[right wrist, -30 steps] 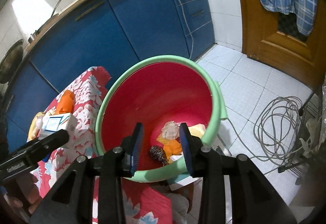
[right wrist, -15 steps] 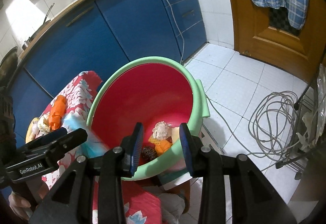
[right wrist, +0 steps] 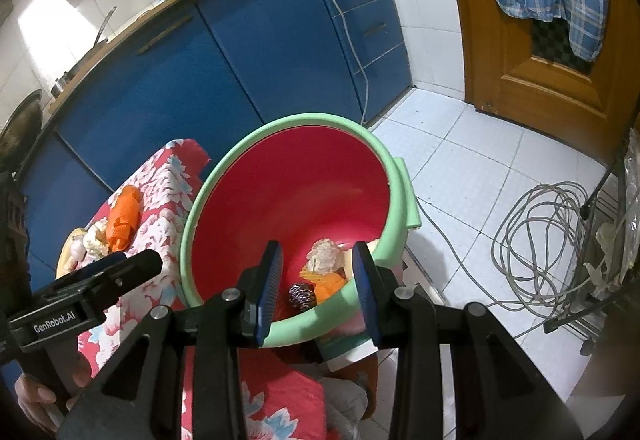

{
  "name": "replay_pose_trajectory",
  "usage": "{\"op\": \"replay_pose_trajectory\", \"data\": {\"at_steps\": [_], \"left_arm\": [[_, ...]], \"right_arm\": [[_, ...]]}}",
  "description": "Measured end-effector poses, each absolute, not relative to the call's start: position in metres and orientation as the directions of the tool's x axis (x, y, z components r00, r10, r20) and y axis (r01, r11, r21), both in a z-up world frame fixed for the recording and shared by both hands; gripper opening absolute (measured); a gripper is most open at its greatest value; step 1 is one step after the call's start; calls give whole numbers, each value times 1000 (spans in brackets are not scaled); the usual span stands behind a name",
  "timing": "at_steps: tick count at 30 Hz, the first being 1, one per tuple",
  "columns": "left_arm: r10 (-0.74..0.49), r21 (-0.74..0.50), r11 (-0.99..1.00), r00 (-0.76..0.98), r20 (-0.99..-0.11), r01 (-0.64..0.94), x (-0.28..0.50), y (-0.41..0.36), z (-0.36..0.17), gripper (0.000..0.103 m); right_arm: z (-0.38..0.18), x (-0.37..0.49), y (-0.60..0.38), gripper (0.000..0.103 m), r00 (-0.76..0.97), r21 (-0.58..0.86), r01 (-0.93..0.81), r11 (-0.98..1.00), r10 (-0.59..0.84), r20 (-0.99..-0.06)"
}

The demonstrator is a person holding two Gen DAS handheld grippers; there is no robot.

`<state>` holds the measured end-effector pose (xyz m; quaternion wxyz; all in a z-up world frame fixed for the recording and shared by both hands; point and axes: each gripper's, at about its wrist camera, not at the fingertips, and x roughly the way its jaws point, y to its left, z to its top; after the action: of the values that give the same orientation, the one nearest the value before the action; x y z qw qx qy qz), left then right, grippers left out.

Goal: Collect trash
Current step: 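Move both open tools back over the blue knit cloth on the table, then grasp the blue knit cloth with the left tool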

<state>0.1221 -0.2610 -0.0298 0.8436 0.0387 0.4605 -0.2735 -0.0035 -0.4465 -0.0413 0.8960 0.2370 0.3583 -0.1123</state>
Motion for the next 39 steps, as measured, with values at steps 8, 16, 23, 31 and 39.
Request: {"op": "replay_pose_trajectory", "data": {"at_steps": [8, 16, 23, 31, 39], "left_arm": [[-384, -156, 879, 474, -792, 451, 120, -232, -19, 94], [-297, -98, 926, 541, -787, 365, 121, -188, -15, 94], [-188, -40, 965, 577, -795, 259, 130, -155, -24, 94], [-118, -19, 984, 577, -808, 175, 143, -129, -35, 94], [-77, -18, 993, 537, -840, 115, 156, -113, -59, 87]], "right_arm": [[-32, -2, -426, 40, 730, 349, 325, 879, 2, -683], [-26, 3, -410, 40, 736, 353, 284, 892, 34, -677], [-23, 8, -397, 40, 735, 346, 261, 901, 47, -677], [-24, 11, -388, 40, 729, 336, 242, 910, 58, -682], [-23, 14, -381, 40, 726, 332, 229, 915, 67, -684]]}}
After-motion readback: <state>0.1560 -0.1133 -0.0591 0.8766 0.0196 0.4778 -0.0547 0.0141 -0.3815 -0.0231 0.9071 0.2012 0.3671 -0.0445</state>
